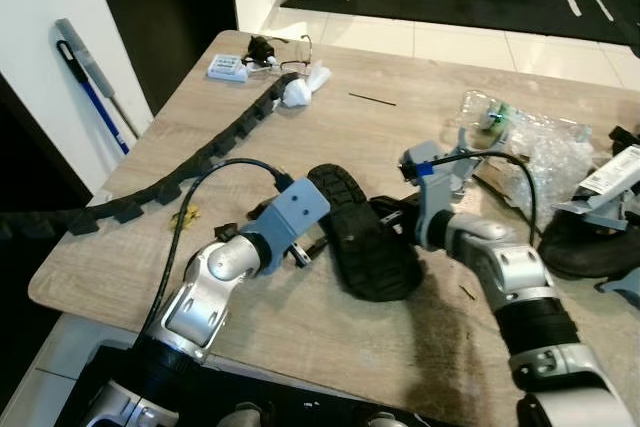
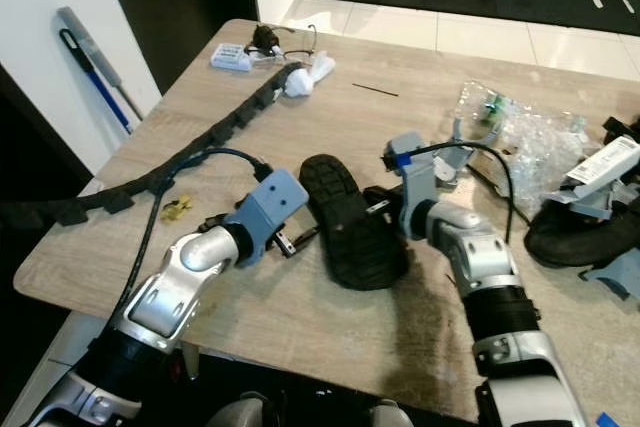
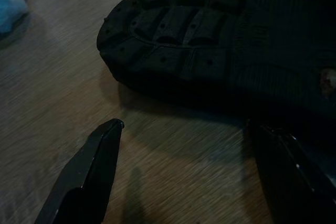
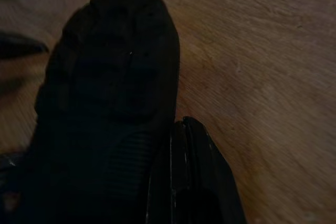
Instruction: Picking trash to rubbish bin
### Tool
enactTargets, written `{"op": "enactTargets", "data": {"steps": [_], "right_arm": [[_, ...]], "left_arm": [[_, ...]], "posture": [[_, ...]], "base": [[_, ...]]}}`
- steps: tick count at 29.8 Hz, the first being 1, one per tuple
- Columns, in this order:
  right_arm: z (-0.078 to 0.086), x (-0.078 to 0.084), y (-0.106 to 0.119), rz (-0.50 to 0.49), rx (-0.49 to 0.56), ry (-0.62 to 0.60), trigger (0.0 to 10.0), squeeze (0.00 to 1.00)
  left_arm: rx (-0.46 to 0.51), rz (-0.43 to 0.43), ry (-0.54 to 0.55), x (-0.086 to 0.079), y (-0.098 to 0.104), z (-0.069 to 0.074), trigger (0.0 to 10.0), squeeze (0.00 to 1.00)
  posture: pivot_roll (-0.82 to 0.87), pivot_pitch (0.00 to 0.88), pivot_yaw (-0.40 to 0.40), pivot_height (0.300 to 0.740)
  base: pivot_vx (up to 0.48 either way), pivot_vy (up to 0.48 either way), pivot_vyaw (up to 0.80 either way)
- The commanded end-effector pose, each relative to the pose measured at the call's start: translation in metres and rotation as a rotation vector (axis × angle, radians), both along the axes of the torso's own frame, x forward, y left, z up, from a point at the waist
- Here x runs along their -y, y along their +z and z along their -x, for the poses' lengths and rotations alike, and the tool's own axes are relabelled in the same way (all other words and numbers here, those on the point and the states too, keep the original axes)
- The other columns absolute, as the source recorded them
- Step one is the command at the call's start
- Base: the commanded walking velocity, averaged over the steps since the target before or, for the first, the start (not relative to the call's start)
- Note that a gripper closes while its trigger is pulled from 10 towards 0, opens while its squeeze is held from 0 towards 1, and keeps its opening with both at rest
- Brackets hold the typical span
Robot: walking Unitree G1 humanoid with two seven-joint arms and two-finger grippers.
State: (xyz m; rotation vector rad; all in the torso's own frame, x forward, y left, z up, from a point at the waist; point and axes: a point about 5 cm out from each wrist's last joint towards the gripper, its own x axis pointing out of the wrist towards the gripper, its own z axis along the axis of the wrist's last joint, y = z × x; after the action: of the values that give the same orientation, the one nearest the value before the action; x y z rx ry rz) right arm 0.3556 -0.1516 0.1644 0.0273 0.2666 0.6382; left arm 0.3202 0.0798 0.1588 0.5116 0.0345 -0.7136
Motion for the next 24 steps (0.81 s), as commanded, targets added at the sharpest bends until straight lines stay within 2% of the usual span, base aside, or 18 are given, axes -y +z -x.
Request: {"op": "enactTargets", "data": {"steps": [1, 6, 14, 15, 17, 18, 19, 20, 21, 22, 23, 24], "right_arm": [[0.004, -0.021, 0.000, -0.078, -0.018, 0.074, 2.0, 0.00], [-0.005, -0.028, 0.020, -0.194, 0.010, 0.063, 1.8, 0.00], [-0.012, -0.030, 0.040, -0.236, 0.056, 0.043, 1.8, 0.00], [-0.014, -0.031, 0.048, -0.248, 0.077, 0.039, 2.7, 0.00], [-0.015, -0.032, 0.050, -0.251, 0.085, 0.038, 2.7, 0.00], [-0.016, -0.032, 0.054, -0.255, 0.094, 0.038, 3.1, 0.00], [-0.018, -0.032, 0.060, -0.264, 0.110, 0.039, 4.2, 0.00], [-0.019, -0.033, 0.064, -0.270, 0.120, 0.040, 4.7, 0.00], [-0.019, -0.034, 0.068, -0.276, 0.131, 0.043, 5.0, 0.00], [-0.019, -0.034, 0.068, -0.276, 0.131, 0.043, 5.0, 0.00], [-0.020, -0.035, 0.074, -0.285, 0.147, 0.047, 6.4, 0.00], [-0.020, -0.035, 0.074, -0.285, 0.147, 0.047, 6.4, 0.00]], "left_arm": [[-0.034, -0.017, -0.045, 0.011, -0.007, 0.004, 10.0, 0.00], [-0.007, -0.003, -0.039, 0.009, 0.003, -0.001, 10.0, 0.00], [0.029, 0.027, -0.013, 0.005, 0.017, -0.007, 10.0, 0.00], [0.060, 0.057, 0.002, 0.005, 0.026, -0.010, 10.0, 0.00], [0.073, 0.069, 0.009, 0.005, 0.030, -0.012, 10.0, 0.00], [0.087, 0.085, 0.017, 0.004, 0.035, -0.014, 10.0, 0.00], [0.110, 0.126, 0.033, 0.002, 0.046, -0.017, 10.0, 0.00], [0.125, 0.157, 0.042, 0.002, 0.053, -0.019, 10.0, 0.00], [0.138, 0.200, 0.051, 0.001, 0.060, -0.020, 10.0, 0.00], [0.138, 0.200, 0.051, 0.001, 0.060, -0.020, 10.0, 0.00], [0.159, 0.276, 0.062, 0.000, 0.072, -0.022, 10.0, 0.00], [0.159, 0.276, 0.062, 0.000, 0.072, -0.022, 10.0, 0.00]], "posture": [[0.07, 0.184, 0.032, 0.740], [0.07, 0.183, 0.031, 0.740], [0.07, 0.185, 0.029, 0.740], [0.07, 0.186, 0.028, 0.740], [0.07, 0.186, 0.028, 0.740], [0.07, 0.187, 0.028, 0.740], [0.07, 0.187, 0.027, 0.740], [0.07, 0.187, 0.027, 0.740], [0.07, 0.187, 0.027, 0.740], [0.07, 0.187, 0.027, 0.740], [0.07, 0.187, 0.027, 0.740], [0.07, 0.187, 0.027, 0.740]], "base": [[0.000, 0.000, 0.00], [0.000, 0.000, 0.00], [0.000, 0.000, 0.00], [0.000, 0.000, 0.00], [0.000, 0.000, 0.00], [0.000, 0.000, 0.00], [0.000, 0.000, 0.00], [0.000, 0.000, 0.00], [0.000, 0.000, 0.00], [0.000, 0.000, 0.00], [0.000, 0.000, 0.00], [0.000, 0.000, 0.00]]}}
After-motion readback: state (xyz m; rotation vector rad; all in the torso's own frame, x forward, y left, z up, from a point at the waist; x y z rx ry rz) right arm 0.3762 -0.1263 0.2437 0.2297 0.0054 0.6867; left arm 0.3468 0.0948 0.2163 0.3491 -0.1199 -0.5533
